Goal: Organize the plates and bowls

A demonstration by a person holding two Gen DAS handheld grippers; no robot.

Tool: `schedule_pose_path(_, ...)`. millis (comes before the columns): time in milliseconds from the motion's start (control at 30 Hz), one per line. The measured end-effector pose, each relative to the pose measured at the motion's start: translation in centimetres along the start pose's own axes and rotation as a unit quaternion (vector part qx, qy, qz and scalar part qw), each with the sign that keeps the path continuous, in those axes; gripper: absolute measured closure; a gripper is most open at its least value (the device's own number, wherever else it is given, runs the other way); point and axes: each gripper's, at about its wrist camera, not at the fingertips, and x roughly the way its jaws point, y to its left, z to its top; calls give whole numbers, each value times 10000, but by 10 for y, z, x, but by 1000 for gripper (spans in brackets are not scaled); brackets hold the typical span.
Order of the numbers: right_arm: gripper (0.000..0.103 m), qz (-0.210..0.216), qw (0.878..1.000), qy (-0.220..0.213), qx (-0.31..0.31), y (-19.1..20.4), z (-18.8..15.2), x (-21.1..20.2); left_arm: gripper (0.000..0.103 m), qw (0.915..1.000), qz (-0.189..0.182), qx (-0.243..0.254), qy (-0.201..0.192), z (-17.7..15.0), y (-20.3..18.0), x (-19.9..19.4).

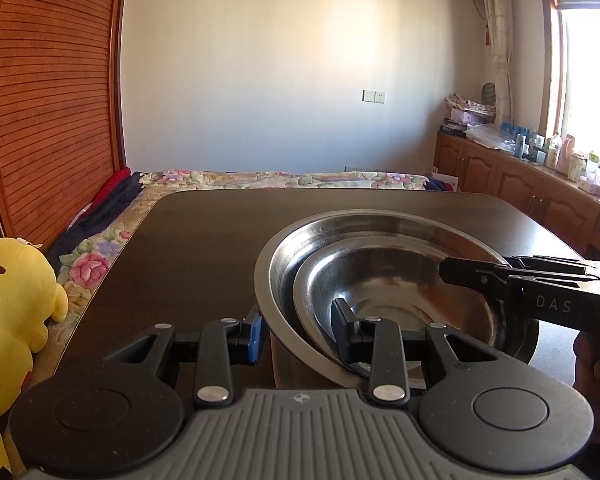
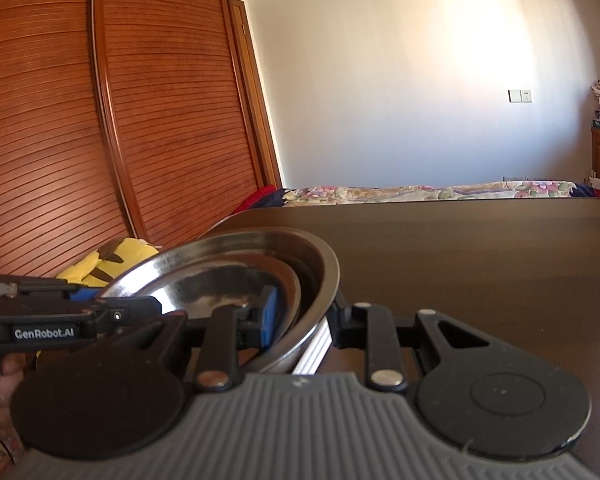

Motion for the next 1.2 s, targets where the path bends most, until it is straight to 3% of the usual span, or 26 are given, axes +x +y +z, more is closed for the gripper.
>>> schedule_pose_path(333, 72, -28, 9999, 30, -116, 2, 0, 1, 64, 10000, 19, 12, -4, -2, -3, 2)
schedule_pose_path(400, 66, -47, 9999, 31, -139, 2, -1, 0, 56, 10000, 28, -1, 2, -3, -3, 2)
schedule_pose_path(467, 53, -99, 9998, -12, -159, 2, -1, -2, 43, 10000, 36, -3, -16, -3, -3, 2)
schedule_pose_path(533, 51, -122, 9998, -30, -148, 2, -1, -3, 42, 10000, 28, 1, -39, -3, -4, 1)
schedule_pose_path(667, 43, -203, 9996, -86, -165, 1, -1, -6, 26, 9999, 69, 2, -78, -3, -4, 1)
schedule_pose_path(800, 37, -278, 9994, -150, -163, -2, -1, -10, 17, 9999, 101, -3, -90, -4, -4, 0)
schedule_pose_path(933, 12, -370, 9987, -287, -180, -4, 0, -16, 2, 9997, 170, 39, -171, -5, -7, -3)
schedule_pose_path(1067, 0, -479, 9978, -420, -169, -8, 2, -23, 0, 9995, 223, 16, -227, -4, -8, -6)
schedule_pose_path(1200, 0, -552, 9973, -450, -185, -8, 4, -29, 0, 9993, 289, 1, -234, -2, -10, -8)
